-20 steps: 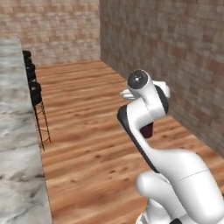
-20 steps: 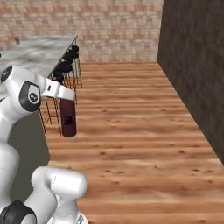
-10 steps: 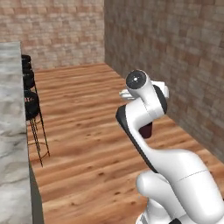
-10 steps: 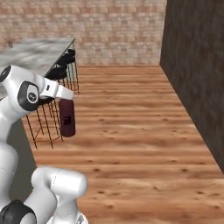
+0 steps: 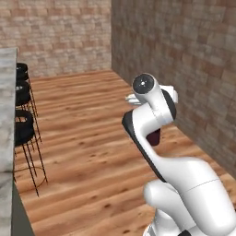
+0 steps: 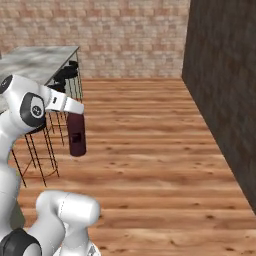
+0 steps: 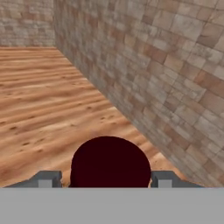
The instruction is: There is a wine glass and glass cup on the dining counter. Place the wine bottle next to the wine glass and the juice bottle next to the glass cup.
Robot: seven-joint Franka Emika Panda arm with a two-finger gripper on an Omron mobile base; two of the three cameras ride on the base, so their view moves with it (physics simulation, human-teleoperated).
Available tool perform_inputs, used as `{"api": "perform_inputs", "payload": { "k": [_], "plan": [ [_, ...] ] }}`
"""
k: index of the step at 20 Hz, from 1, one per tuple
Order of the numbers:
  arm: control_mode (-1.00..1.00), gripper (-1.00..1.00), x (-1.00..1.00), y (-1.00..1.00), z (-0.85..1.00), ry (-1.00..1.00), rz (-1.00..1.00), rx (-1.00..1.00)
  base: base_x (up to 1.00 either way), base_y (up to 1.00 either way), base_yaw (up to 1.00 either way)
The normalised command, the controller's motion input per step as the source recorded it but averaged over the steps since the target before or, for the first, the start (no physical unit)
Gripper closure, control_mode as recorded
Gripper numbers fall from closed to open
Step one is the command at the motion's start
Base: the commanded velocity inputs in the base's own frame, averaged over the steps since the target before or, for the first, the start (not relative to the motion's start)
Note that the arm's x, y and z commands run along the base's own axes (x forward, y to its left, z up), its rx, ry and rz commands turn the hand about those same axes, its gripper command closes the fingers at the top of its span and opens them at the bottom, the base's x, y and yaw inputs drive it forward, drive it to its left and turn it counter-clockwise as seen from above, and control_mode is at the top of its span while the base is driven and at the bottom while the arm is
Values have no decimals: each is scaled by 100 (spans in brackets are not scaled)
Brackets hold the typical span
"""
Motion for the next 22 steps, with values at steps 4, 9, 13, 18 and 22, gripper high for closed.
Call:
{"api": "perform_inputs", "payload": {
  "k": [4,9,13,18,22],
  "plan": [
    [100,100,0,0,0,0,0,0,87,-21,4],
    [100,100,0,0,0,0,0,0,88,-21,3],
    [100,100,0,0,0,0,0,0,88,-20,4],
    [100,100,0,0,0,0,0,0,88,-20,4],
    [100,100,0,0,0,0,0,0,88,-18,6]
  ]
}}
